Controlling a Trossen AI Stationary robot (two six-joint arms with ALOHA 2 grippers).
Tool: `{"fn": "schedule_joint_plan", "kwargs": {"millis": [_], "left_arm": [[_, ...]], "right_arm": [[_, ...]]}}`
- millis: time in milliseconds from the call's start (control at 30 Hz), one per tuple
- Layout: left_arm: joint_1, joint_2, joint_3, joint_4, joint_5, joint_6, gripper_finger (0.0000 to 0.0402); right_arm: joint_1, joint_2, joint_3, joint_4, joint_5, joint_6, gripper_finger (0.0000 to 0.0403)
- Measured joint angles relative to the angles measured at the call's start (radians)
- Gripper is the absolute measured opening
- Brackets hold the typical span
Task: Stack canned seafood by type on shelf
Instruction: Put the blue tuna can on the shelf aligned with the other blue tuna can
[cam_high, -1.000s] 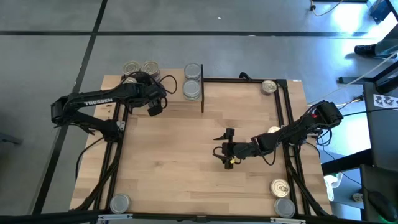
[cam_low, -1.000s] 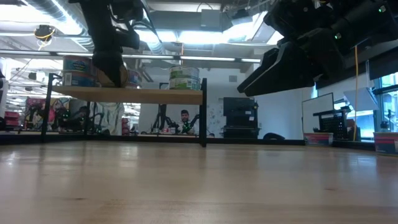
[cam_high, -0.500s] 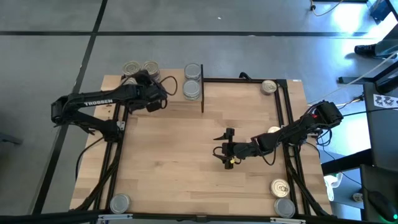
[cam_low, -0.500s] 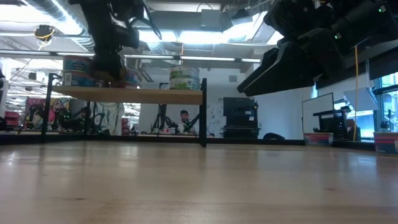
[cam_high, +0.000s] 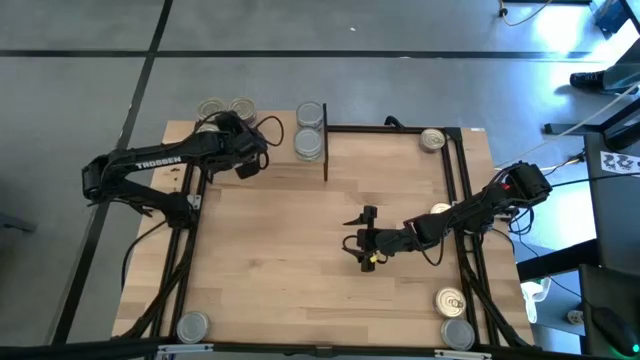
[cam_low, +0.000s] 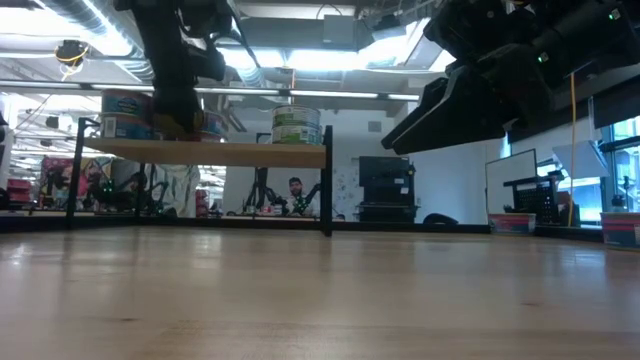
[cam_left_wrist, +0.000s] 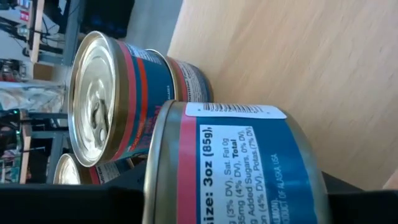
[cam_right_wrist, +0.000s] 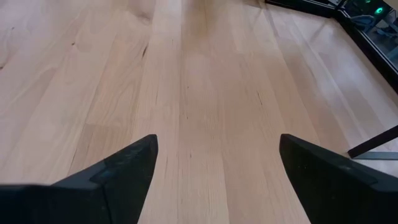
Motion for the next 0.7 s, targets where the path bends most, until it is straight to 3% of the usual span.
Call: {"fn": "schedule_joint_plan", "kwargs": {"millis": [700], "left_arm": [[0.03,0.0,0.0,0.013,-0.001,0.048,0.0186]], "right_arm": [[0.0,0.0,0.0,-0.001,0.0,0.001,0.0335]]}}
